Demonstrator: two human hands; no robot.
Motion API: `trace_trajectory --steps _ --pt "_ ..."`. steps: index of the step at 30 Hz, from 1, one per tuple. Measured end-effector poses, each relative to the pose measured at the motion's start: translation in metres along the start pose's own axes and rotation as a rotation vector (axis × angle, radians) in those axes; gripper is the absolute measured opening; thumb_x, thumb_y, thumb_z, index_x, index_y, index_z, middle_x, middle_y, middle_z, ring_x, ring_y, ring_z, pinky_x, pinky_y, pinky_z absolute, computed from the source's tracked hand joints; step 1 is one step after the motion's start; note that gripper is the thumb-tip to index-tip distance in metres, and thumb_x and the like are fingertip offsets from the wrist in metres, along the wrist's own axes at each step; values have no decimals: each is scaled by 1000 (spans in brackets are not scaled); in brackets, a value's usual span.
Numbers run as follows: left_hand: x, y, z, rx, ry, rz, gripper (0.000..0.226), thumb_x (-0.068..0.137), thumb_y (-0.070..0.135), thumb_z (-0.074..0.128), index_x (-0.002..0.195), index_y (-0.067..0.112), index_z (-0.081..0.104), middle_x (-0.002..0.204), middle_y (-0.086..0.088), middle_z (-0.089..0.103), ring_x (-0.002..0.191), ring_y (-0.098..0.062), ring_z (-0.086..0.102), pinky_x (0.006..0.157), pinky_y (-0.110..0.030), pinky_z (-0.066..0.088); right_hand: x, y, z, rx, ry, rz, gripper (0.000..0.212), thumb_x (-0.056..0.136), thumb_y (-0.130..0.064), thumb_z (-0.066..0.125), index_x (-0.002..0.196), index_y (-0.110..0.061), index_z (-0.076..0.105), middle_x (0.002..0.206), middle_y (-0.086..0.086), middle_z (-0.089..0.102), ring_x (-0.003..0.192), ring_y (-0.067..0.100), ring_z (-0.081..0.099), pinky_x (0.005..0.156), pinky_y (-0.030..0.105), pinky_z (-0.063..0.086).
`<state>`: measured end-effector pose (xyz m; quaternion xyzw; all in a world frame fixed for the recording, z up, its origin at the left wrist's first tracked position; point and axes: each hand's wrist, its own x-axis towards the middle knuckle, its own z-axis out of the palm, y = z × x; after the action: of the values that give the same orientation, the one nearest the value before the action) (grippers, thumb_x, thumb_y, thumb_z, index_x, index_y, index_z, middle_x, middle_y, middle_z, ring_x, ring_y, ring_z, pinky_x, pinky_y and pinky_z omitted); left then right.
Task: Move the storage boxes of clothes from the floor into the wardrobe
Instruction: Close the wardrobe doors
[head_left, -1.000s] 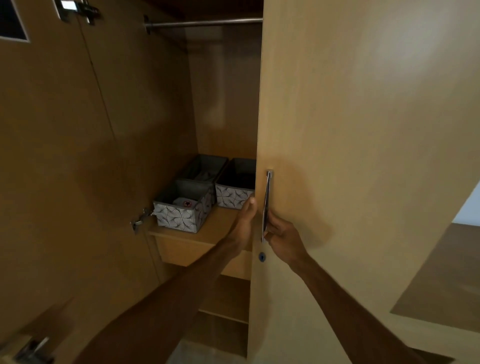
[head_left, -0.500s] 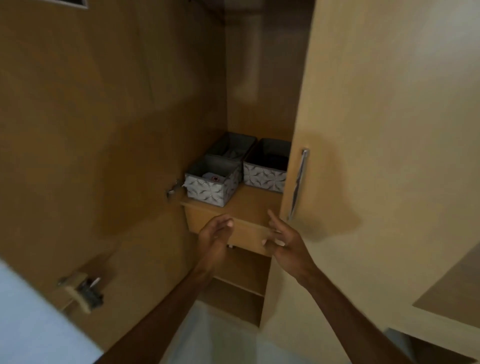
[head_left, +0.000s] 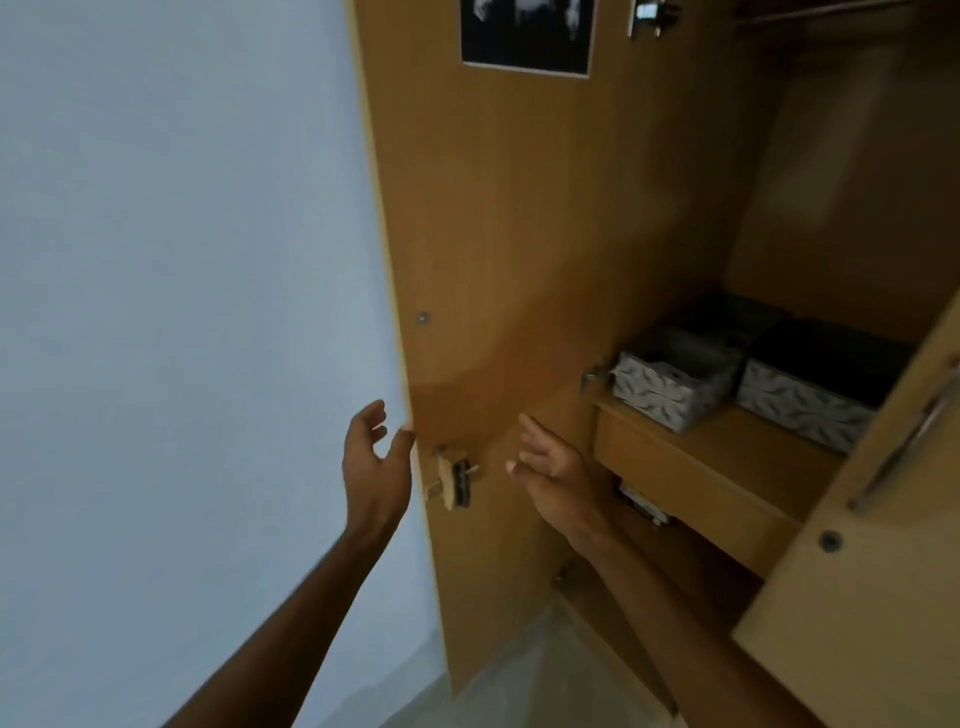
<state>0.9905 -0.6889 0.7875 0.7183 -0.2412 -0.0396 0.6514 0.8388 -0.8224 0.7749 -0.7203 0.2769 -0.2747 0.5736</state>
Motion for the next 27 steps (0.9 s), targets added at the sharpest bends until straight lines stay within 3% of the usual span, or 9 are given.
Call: trace_trajectory --steps 3,8,12,15,20,22,25,27 --pt "32 19 2 -9 -109 -56 52 99 35 50 145 16 36 149 -5 42 132 -20 44 104 -33 36 16 -21 13 -14 3 -58 62 90 -15 64 145 -28 40 146 2 47 124 12 53 94 23 46" --pt "43 35 20 -84 -228 -87 51 101 44 36 143 15 35 145 -3 44 114 -10 43 93 -27 34 24 -35 10 -72 -4 -101 55 91 -18 64 142 -25 45 144 0 50 124 14 54 94 25 48" --pt "35 22 22 -80 -197 -69 50 98 53 33 131 19 46 134 0 54 118 -19 54 94 -34 39 15 -31 -3 -117 28 -99 54 91 -18 63 141 -22 45 142 -1 52 122 12 54 95 25 49" --pt "15 14 28 -125 -161 42 51 96 56 33 111 17 62 108 0 70 99 -17 66 88 -37 52 2 -29 -11 -141 63 -97 54 89 -25 66 140 -25 46 140 -6 53 121 9 53 92 24 50" --pt "-15 19 57 -208 -280 190 32 99 32 47 92 11 70 85 -4 73 79 -22 70 71 -31 58 -29 -30 -31 -154 240 -101 55 75 -45 77 125 -36 55 124 -16 59 110 4 57 83 26 53" --pt "-19 22 75 -202 -308 171 16 96 24 57 95 14 69 89 -3 72 81 -21 69 74 -36 59 -42 -29 -43 -178 327 -116 54 68 -51 80 116 -38 57 118 -18 62 107 3 57 81 25 51" --pt "-30 23 104 -162 -447 204 9 91 23 64 97 22 71 93 6 72 85 -17 70 76 -38 60 -56 -27 -58 -266 436 -119 56 66 -58 78 113 -34 58 112 -18 64 103 3 59 83 26 51" --pt "-40 28 123 -178 -506 230 8 89 21 67 95 21 72 91 8 73 83 -16 70 73 -35 60 -63 -25 -72 -340 505 -118 46 71 -54 76 109 -33 59 102 -22 64 95 -1 58 76 17 47"
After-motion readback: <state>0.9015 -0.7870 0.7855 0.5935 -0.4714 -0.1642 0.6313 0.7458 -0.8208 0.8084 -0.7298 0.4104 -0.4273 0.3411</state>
